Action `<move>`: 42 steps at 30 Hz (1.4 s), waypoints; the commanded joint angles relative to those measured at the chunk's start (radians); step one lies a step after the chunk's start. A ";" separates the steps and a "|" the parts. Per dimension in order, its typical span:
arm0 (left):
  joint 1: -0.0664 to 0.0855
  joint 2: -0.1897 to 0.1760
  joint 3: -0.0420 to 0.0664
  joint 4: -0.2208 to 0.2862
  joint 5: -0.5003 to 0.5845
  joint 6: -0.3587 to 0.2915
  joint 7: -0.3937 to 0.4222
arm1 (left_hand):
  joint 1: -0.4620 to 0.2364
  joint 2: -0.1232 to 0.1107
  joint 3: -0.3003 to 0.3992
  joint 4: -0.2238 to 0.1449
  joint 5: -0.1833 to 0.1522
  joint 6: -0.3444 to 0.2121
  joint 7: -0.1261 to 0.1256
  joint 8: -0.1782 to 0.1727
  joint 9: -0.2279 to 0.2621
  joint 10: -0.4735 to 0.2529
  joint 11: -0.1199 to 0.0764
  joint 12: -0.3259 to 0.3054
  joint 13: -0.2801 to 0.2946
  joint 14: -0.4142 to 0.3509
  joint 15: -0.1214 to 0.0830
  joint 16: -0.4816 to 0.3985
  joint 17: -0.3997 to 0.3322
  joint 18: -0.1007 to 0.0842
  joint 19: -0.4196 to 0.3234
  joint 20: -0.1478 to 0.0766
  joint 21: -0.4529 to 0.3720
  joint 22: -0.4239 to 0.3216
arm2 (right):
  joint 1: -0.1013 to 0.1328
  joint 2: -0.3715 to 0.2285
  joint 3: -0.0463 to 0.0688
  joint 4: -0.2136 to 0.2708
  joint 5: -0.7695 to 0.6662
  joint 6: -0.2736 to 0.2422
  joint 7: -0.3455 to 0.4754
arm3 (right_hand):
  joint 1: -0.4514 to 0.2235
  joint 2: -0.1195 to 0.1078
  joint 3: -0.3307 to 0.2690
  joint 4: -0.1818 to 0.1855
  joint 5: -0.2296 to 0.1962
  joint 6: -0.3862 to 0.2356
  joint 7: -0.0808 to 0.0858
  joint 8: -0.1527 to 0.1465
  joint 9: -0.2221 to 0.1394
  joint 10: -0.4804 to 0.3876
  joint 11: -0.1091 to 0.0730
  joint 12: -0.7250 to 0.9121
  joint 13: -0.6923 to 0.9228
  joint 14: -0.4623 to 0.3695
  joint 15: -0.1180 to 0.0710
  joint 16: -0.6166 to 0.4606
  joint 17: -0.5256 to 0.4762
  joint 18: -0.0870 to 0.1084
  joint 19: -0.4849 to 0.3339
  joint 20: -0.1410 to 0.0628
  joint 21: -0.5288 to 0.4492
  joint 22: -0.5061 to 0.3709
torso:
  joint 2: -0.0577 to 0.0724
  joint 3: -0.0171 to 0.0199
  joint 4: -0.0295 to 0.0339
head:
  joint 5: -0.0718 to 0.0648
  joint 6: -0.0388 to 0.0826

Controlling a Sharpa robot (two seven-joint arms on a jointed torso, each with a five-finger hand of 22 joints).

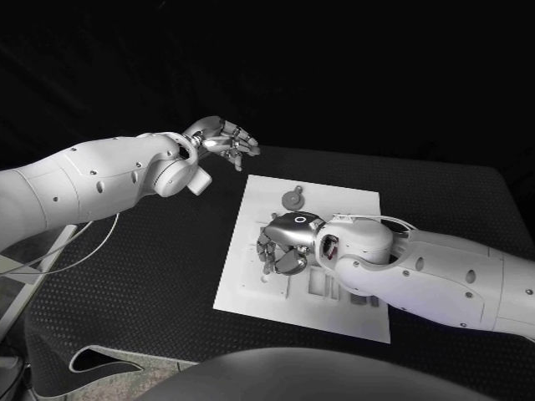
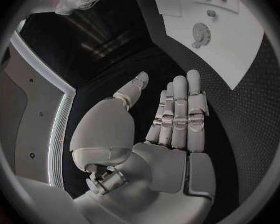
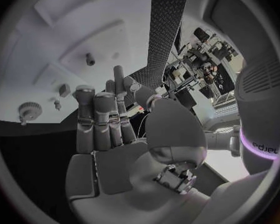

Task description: Assemble the parts on the task board

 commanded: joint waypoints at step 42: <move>0.002 0.008 0.001 0.000 0.008 0.009 0.010 | -0.005 0.005 0.000 0.008 -0.001 0.000 0.005 0.007 -0.003 -0.006 0.002 0.001 0.002 0.002 0.002 -0.007 0.004 0.048 0.007 0.000 -0.007 0.002 | -0.054 0.049 -0.002 -0.074 -0.063 -0.005 -0.014 | -0.004 0.011 0.007 0.000 0.003 0.003 0.000 0.004 0.014 0.038 -0.012 0.005 0.007 -0.014 -0.015 0.003 0.000 0.116 -0.003 -0.001 0.006 0.020 | -0.001 0.0007 -0.0018 | 0.017 -0.005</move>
